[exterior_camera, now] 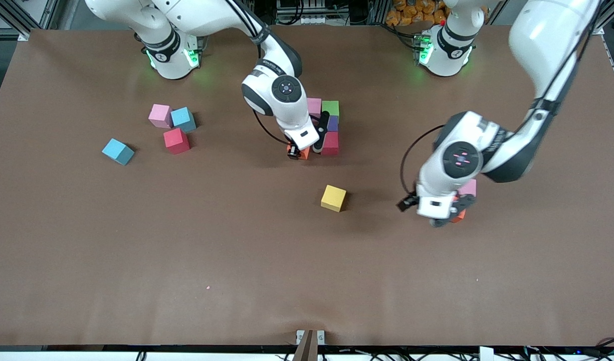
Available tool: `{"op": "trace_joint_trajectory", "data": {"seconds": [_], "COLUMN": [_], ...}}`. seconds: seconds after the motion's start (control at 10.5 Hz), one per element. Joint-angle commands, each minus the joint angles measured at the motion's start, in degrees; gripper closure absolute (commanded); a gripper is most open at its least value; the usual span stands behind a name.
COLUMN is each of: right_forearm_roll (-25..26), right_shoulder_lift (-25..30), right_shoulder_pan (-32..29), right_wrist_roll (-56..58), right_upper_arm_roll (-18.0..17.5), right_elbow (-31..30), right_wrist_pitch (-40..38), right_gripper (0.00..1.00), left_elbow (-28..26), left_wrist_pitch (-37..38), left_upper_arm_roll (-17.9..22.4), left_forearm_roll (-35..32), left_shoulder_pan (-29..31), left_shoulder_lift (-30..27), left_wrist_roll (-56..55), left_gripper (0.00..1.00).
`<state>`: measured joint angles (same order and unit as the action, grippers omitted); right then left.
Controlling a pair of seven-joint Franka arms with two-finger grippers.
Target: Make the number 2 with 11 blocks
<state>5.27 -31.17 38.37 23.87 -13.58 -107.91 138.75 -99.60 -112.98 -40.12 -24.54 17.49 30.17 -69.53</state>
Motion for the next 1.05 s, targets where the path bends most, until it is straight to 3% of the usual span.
{"op": "trace_joint_trajectory", "data": {"seconds": [0.0, 0.48, 0.95], "right_forearm_roll": [1.06, 0.97, 1.06], "right_shoulder_lift": [-2.05, -3.63, -4.77], "right_shoulder_pan": [1.52, 3.11, 3.46], "right_wrist_roll": [-0.49, -0.75, -0.58], "right_upper_arm_roll": [0.40, 0.40, 0.57], "right_elbow": [1.39, 2.08, 4.29], "right_wrist_pitch": [0.82, 1.61, 1.52], "right_gripper": [0.59, 0.59, 0.58], "left_elbow": [-1.47, -4.01, -9.99], "left_wrist_pitch": [4.25, 3.13, -3.99], "left_upper_arm_roll": [-0.58, -0.75, -0.75], "left_forearm_roll": [-0.34, 6.51, 9.16], "left_shoulder_pan": [5.51, 11.68, 11.77], "left_shoulder_lift": [-1.52, -1.34, -2.57], "left_wrist_roll": [0.18, -0.79, -6.65], "left_gripper": [0.00, 0.00, 0.00]}}
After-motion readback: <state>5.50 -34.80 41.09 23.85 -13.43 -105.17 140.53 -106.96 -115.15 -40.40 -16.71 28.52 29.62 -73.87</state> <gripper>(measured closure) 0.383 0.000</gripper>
